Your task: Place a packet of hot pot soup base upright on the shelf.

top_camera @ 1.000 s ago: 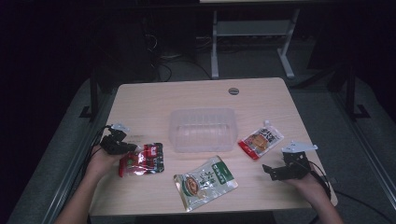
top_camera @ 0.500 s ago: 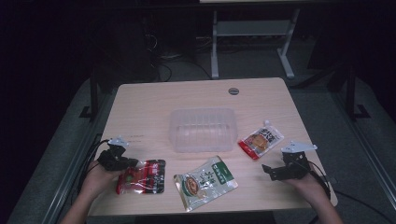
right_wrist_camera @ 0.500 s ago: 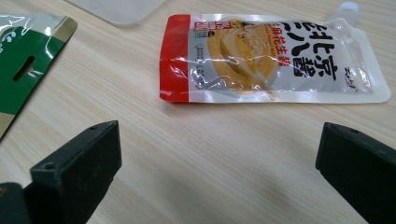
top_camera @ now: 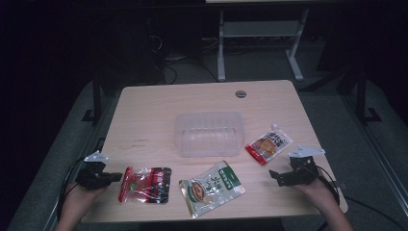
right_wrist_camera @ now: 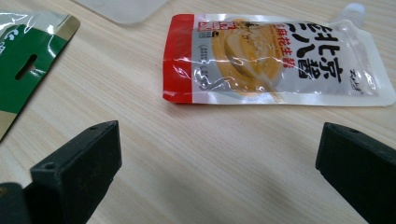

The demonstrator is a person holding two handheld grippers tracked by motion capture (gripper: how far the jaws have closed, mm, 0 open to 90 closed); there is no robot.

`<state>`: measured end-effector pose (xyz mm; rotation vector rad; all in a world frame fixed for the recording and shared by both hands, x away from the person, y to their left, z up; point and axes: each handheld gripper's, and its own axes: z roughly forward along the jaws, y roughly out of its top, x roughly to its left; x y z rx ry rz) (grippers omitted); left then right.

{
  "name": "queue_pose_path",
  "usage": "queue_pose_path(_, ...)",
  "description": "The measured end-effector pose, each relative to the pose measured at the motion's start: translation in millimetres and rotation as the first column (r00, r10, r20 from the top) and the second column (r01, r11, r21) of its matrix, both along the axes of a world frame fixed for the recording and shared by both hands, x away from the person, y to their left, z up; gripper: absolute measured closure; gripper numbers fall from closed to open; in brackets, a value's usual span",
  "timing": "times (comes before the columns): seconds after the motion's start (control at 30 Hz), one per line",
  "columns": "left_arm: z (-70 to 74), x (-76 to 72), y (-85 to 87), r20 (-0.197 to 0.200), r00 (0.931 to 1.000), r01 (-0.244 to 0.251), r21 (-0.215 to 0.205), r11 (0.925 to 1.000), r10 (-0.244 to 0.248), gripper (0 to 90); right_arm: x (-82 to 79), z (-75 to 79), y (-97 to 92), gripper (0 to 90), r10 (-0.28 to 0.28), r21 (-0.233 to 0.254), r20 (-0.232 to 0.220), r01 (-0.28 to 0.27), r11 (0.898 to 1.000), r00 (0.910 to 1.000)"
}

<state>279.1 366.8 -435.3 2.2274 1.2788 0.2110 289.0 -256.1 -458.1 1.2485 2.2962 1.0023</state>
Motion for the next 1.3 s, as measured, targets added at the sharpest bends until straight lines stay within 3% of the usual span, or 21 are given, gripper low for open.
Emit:
queue_pose_path(0.13,-6.4,1.0,-1.8,-0.048,0.9987,0.017,-0.014,0.9997,-0.018,88.9,-0.4,0.7,1.5,0.0,0.005,0.0,0.003,-0.005,1.0,1.0)
queue_pose_path(0.4,-4.8,-2.7,-14.3,-0.088,0.9936,0.068,-0.029,0.9972,-0.071,89.3,-0.6,1.0,-0.8,0.0,0.0,0.005,0.002,0.0,1.0,1.0)
queue_pose_path(0.73,-5.1,-29.3,-28.4,-0.112,0.9865,0.113,-0.061,0.9917,-0.119,89.2,-0.5,1.0,0.7,0.0,0.004,0.0,0.002,-0.004,1.0,1.0)
queue_pose_path(0.8,-2.7,-31.0,-29.1,-0.096,0.9891,0.106,-0.052,0.9929,-0.111,89.1,-0.6,1.3,1.2,0.0,0.007,-0.002,0.007,-0.007,1.0,0.9999)
queue_pose_path(0.9,4.6,-28.3,-25.9,-0.036,0.9956,0.086,-0.026,0.996,-0.087,89.1,-0.9,2.1,2.6,0.0,0.012,-0.01,0.013,-0.012,1.0,0.9998)
queue_pose_path(1.03,10.5,-24.5,-29.1,0.025,0.995,0.098,-0.059,0.9935,-0.096,89.1,-1.0,2.9,6.4,0.0,0.023,-0.002,0.011,-0.023,1.0,0.9997)
queue_pose_path(1.13,9.8,-19.7,-36.8,0.037,0.9915,0.127,-0.056,0.9903,-0.125,89.1,-1.8,5.4,11.6,0.0,0.041,0.006,0.013,-0.041,0.999,0.9991)
queue_pose_path(1.3,1.9,-14.2,-44.4,0.021,0.989,0.147,-0.02,0.9889,-0.146,89.1,-4.2,12.2,26.8,0.0,0.094,0.012,0.028,-0.094,0.995,0.9952)
